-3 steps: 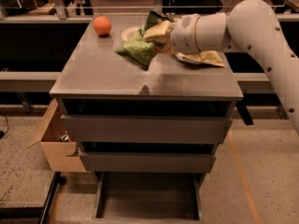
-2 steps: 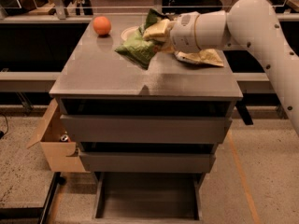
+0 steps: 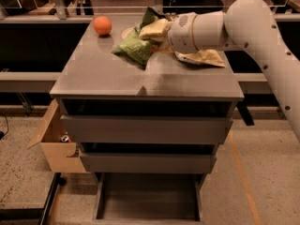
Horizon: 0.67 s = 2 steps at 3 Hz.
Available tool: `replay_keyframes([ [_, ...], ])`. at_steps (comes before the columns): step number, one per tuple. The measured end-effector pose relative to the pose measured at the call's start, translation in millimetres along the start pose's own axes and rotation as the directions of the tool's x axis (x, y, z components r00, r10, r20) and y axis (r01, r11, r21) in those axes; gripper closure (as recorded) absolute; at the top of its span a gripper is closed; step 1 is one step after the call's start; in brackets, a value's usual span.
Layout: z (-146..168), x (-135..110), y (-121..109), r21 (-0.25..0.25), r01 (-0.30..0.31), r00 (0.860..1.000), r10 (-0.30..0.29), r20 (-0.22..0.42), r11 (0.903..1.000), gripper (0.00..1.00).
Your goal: Pick green jalapeno chip bag from bottom drawer and place on counter
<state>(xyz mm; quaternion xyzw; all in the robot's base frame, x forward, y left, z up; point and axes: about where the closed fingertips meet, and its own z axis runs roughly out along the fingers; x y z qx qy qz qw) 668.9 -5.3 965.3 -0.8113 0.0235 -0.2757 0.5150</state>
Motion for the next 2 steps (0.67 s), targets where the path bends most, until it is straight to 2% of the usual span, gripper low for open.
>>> replay_keyframes([
  [1,1.9,-1.2,-0.8,0.001,0.001,1.000,-0.001,0.004,1.0000,0.07],
  [2,3.4,-2.2,-1.4,0.002,0.002,1.000,-0.002,0.006,1.0000,0.00],
])
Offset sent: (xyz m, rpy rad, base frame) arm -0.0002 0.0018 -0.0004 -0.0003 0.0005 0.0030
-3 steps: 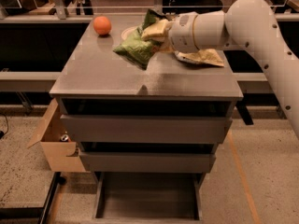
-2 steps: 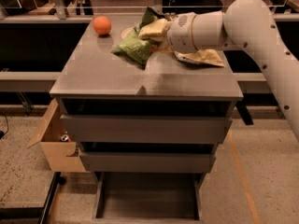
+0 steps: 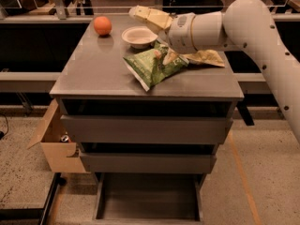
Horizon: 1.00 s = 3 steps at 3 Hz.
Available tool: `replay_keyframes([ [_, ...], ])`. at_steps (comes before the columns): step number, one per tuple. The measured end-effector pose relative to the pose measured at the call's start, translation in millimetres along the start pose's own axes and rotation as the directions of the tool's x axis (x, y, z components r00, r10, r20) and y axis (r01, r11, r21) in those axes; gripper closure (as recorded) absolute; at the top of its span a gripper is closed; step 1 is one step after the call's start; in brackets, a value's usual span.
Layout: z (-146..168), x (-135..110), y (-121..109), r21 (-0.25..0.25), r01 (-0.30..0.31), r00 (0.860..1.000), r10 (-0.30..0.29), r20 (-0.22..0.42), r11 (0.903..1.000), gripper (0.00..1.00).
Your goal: Pick green jalapeno chip bag from bottom drawer and place on counter
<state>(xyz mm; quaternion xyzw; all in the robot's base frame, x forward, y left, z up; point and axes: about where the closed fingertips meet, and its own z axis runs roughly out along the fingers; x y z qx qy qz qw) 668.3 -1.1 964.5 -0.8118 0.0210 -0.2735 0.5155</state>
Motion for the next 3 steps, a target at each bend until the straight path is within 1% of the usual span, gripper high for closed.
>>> replay_keyframes([
  [1,-1,-1,0,-0.007,-0.001,1.000,0.001,-0.001,1.0000,0.00],
  [2,-30,11,5,-0.050,-0.012,0.997,0.008,-0.083,0.9987,0.00],
  [3,-77,33,9,-0.092,-0.018,0.976,-0.002,-0.217,0.9956,0.00],
])
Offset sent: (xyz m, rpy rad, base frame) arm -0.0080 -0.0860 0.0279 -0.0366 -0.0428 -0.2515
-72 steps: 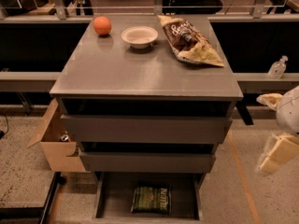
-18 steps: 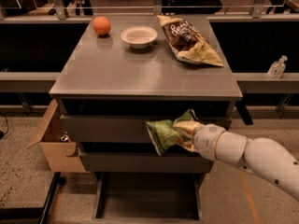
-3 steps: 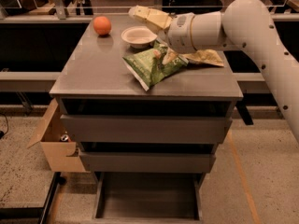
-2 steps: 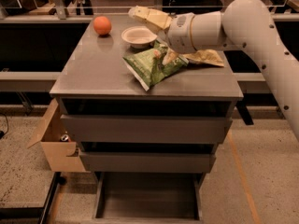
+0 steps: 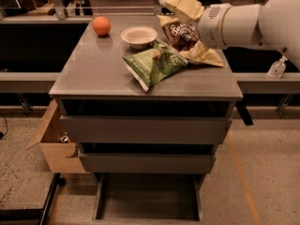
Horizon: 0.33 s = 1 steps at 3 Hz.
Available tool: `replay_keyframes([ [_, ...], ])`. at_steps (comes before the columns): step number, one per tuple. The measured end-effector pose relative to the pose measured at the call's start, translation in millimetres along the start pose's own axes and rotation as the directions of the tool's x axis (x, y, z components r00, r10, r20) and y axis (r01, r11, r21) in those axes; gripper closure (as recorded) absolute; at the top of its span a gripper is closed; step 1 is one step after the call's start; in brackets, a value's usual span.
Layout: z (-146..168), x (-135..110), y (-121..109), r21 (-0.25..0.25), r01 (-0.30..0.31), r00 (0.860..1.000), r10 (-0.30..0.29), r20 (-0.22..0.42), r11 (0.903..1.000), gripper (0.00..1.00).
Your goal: Pick green jalapeno chip bag from bottom drawer and place on counter
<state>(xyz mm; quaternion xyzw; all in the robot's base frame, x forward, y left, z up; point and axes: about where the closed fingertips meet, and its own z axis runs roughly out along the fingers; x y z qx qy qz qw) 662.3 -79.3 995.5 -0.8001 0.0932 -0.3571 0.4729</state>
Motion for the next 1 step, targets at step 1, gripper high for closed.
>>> replay_keyframes([
  [1,-47.8,39.4,7.1,-0.033,0.004,0.989,-0.009,-0.150,0.9994,0.00],
])
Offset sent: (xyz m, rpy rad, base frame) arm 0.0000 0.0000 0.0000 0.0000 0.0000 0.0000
